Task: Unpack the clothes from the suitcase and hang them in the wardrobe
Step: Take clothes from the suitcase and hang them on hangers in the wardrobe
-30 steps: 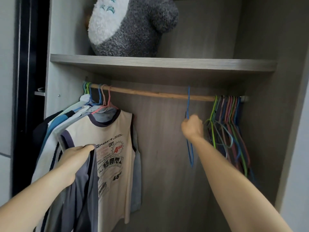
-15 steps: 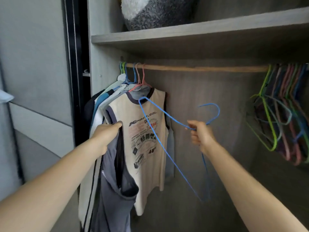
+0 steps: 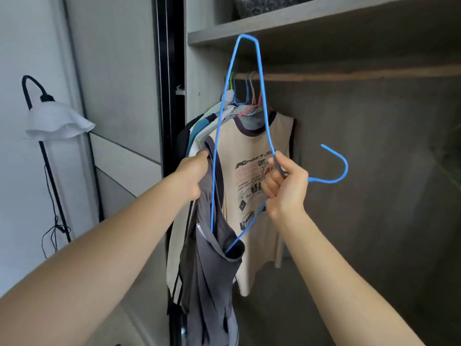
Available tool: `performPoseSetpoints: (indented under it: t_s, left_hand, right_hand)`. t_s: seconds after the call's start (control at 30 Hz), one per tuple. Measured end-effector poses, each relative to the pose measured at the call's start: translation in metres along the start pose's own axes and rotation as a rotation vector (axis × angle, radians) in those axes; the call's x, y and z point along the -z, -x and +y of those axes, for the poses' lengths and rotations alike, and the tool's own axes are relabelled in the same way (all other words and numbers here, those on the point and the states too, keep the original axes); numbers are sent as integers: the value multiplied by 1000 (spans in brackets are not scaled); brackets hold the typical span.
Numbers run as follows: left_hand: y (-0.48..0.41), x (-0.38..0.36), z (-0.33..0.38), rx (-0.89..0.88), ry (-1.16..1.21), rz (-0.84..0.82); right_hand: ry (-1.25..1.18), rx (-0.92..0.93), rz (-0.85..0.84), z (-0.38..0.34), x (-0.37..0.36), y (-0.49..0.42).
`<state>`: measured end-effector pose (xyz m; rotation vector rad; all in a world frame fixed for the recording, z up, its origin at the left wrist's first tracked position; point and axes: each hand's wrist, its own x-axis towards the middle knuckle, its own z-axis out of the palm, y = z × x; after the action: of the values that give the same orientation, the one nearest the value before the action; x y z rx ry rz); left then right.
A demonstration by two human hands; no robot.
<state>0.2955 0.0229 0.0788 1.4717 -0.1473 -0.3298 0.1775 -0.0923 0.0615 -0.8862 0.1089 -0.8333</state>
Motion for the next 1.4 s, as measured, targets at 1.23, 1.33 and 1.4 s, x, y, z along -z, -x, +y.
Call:
performPoseSetpoints:
  t_s: [1.23, 1.33, 1.4]
  left_hand:
    - [6, 129, -12, 36, -438, -87]
    - [7, 130, -9, -42, -659, -39]
    - [11, 121, -7, -240, -856, 46]
  right_hand:
    - [1274, -165, -661, -56, 2, -21]
    - [1429, -283, -757, -55, 3, -18]
    - [1466, -271, -788, -52, 0, -16]
